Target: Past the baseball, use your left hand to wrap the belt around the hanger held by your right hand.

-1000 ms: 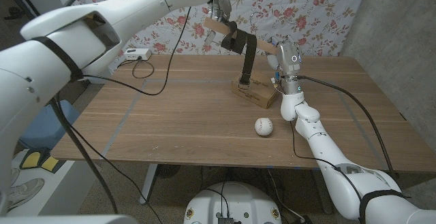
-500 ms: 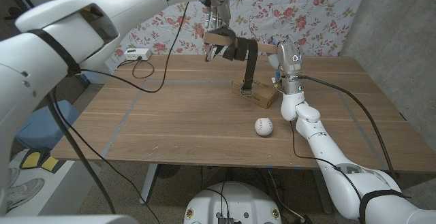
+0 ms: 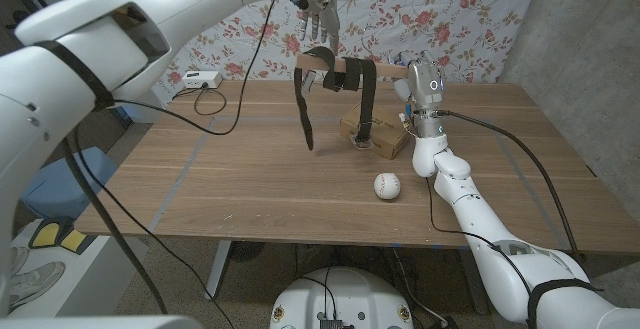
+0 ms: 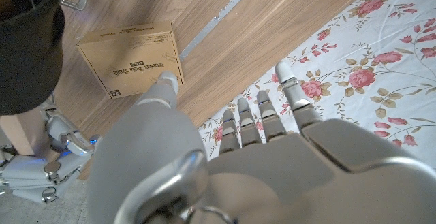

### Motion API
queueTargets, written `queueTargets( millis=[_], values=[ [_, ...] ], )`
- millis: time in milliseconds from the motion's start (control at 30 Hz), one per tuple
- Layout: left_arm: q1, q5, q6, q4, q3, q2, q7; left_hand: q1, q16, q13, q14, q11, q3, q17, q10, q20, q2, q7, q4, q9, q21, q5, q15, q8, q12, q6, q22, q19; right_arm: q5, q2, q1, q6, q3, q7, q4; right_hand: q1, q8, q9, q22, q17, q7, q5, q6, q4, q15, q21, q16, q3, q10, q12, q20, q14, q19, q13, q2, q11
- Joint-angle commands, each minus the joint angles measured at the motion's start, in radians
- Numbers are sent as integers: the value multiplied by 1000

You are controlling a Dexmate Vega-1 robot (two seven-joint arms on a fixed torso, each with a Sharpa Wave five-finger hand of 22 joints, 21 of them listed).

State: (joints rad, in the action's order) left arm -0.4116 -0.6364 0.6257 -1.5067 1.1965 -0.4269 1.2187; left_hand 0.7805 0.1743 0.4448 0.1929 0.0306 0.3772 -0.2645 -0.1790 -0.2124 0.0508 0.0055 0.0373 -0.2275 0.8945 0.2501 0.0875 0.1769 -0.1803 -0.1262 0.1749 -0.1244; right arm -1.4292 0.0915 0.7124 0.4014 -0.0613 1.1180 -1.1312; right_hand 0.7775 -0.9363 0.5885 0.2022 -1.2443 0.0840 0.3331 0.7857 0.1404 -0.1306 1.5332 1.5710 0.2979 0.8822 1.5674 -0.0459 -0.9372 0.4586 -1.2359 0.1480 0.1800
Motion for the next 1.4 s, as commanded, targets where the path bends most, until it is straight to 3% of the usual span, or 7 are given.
queueTargets(
  millis=[33, 333, 533, 767, 900, 1067, 1400],
  values=[
    [53, -29, 33, -110, -42, -52, -56, 6, 10, -2, -3, -2, -6, 3, 5, 0, -14, 4, -1, 2, -10, 3, -2, 8, -9, -6, 3, 11, 3, 5, 9, 0, -1, -1, -16, 6, -6, -3, 3, -3, -2, 4, 1, -2, -82, 1, 0, -4, -3, -4, -146, 2, -5, -2, 6, 2],
    [169, -53, 92, -271, -146, -122, -207, -3, 17, -11, -10, -8, -14, 12, 13, 0, -24, -1, -6, 10, -22, 1, -9, 14, -14, -13, 3, 14, 8, 9, 11, -6, -10, -1, -24, 7, -9, -1, 5, -3, -3, 6, 0, -1, -82, 2, 0, -5, -3, -4, -146, 2, -4, -2, 6, 2],
    [375, -38, 117, -439, -312, -169, -527, -112, 18, -36, -68, -8, -65, 28, 98, -2, -41, -54, -62, 25, -83, -26, -3, 5, -9, 49, 3, 88, 19, 15, 11, -20, -25, -1, -22, 7, -11, 0, 4, -3, -2, 7, 0, -1, -83, 2, 0, -6, -3, -4, -146, 1, -1, -2, 6, 2],
    [589, 40, 34, -533, -478, -162, -894, -181, 19, -54, -99, -14, -95, 38, 130, -2, -46, -106, -93, 32, -129, -41, 0, 5, -15, 76, 4, 150, 61, 40, 2, -50, -67, -1, -16, 8, -13, 0, 4, -3, -2, 8, 1, -1, -83, 2, 0, -7, -3, -4, -145, 0, 1, -2, 6, 2],
    [684, 114, -56, -548, -555, -144, -1067, -216, 21, -66, -112, -23, -112, 45, 132, -2, -44, -150, -104, 36, -157, -47, 1, 2, -21, 105, 5, 182, 159, 103, -12, -102, -159, -1, -19, 8, -14, 0, 4, -3, -4, 9, 1, -1, -83, 3, 0, -8, -3, -4, -145, 0, 4, -2, 7, 2],
    [752, 182, -157, -552, -607, -142, -1194, -245, 18, -79, -136, -32, -125, 50, 171, -2, -44, -166, -113, 40, -177, -50, 13, -3, -13, 147, 6, 198, 352, 221, -25, -210, -321, -67, -78, 9, -15, 1, 3, -3, -8, 10, 2, -1, -82, 2, 0, -8, -2, -3, -142, -1, 5, -2, 7, 2],
    [832, 270, -331, -545, -663, -162, -1329, -287, 13, -103, -182, -50, -151, 58, 235, -2, -28, -205, -121, 45, -209, -50, 15, -3, -6, 202, 7, 220, 587, 374, -45, -367, -500, -224, -213, 12, -17, -1, 3, -3, -14, 12, 2, -2, -82, 2, 0, -7, -4, -3, -136, -1, 8, -2, 9, 0]
  ],
)
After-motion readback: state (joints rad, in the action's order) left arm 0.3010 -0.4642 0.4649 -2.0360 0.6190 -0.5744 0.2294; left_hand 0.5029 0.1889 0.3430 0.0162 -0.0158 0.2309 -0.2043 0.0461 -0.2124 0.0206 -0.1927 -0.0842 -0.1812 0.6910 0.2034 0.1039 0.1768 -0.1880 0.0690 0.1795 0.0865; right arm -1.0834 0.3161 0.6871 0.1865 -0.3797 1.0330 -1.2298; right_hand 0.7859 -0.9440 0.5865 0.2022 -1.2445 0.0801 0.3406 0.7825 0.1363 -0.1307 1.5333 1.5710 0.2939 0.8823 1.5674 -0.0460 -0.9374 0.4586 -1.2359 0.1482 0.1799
